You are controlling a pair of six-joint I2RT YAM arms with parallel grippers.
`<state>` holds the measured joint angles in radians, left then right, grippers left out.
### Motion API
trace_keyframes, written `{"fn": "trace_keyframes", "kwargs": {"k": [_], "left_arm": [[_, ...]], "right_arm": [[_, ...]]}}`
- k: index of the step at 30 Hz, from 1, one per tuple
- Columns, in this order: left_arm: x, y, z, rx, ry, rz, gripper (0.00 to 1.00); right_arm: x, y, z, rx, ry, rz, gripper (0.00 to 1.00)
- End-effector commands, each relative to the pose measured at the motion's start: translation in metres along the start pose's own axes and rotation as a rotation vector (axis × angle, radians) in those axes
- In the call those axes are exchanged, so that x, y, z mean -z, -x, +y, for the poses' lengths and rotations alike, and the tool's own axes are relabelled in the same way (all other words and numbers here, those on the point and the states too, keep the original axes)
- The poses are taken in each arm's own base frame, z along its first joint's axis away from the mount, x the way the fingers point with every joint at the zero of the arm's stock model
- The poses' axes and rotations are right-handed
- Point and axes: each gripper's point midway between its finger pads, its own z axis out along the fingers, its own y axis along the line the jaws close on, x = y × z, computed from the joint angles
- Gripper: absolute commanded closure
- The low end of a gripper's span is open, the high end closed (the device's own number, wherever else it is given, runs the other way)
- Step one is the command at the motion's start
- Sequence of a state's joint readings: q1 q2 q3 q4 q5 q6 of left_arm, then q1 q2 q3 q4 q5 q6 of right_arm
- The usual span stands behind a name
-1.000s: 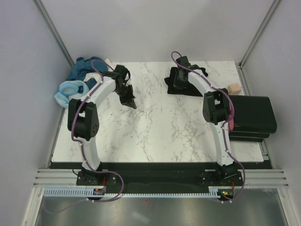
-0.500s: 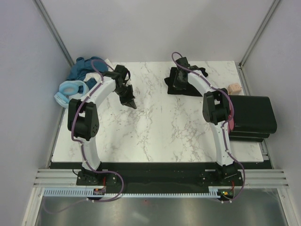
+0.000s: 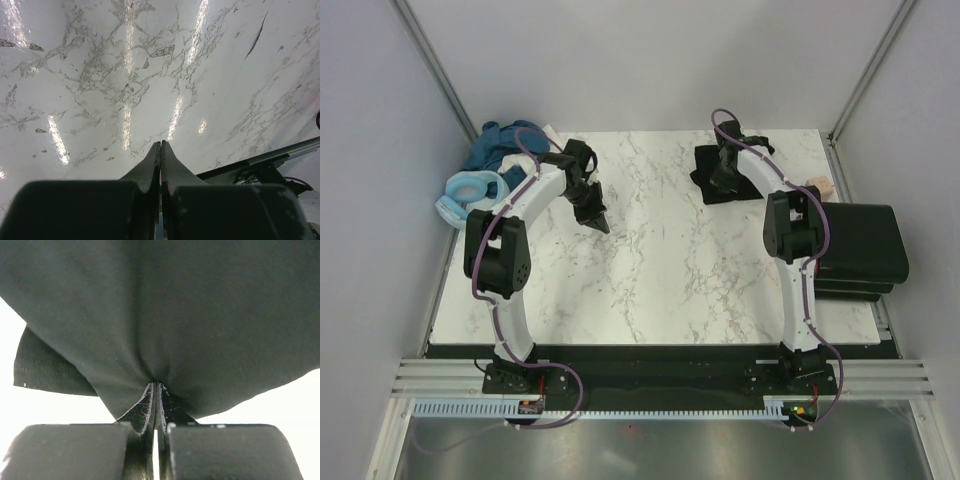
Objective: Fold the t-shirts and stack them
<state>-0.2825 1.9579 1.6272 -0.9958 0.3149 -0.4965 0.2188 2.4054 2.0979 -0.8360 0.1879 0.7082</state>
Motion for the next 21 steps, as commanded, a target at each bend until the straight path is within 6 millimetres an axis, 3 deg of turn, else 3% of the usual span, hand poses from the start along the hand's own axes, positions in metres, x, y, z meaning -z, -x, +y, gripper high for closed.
{"fn": "trace_keyframes", "kwargs": {"k": [1,6,9,10,14,16,18,19,20,21], "left_arm": [[0.009,0.001,0.001,-0.038,-0.001,-0.019,0.98],[0.009,0.000,0.003,-0.044,0.005,-0.016,0.98],[0.009,-0.001,0.005,-0.044,0.006,-0.011,0.98],[0.009,-0.001,0.006,-0.043,0.008,-0.012,0.98],[0.010,-0.001,0.009,-0.043,0.014,-0.015,0.98],[0.010,-0.002,0.010,-0.040,0.017,-0.013,0.98],[0.009,-0.003,0.011,-0.037,0.017,-0.009,0.98],[0.008,-0.003,0.011,-0.037,0.016,-0.008,0.98],[0.008,-0.003,0.011,-0.037,0.018,-0.007,0.98],[0.008,-0.002,0.011,-0.034,0.018,-0.009,0.98]], "right_arm": [[-0.002,-0.006,-0.051,-0.035,-0.174,0.022,1.00],[0.004,0.001,-0.047,-0.056,-0.143,0.007,1.00],[0.019,0.011,-0.032,-0.055,-0.056,-0.027,0.90],[0.025,0.023,-0.018,-0.038,0.008,-0.082,0.86],[0.086,0.051,0.020,0.037,0.197,-0.266,0.78],[0.100,0.057,0.041,0.069,0.267,-0.309,0.76],[0.108,0.065,0.060,0.104,0.329,-0.310,0.79],[0.105,0.068,0.076,0.123,0.379,-0.296,0.85],[0.101,0.068,0.083,0.135,0.401,-0.284,1.00],[0.095,0.067,0.086,0.136,0.400,-0.266,1.00]]}}
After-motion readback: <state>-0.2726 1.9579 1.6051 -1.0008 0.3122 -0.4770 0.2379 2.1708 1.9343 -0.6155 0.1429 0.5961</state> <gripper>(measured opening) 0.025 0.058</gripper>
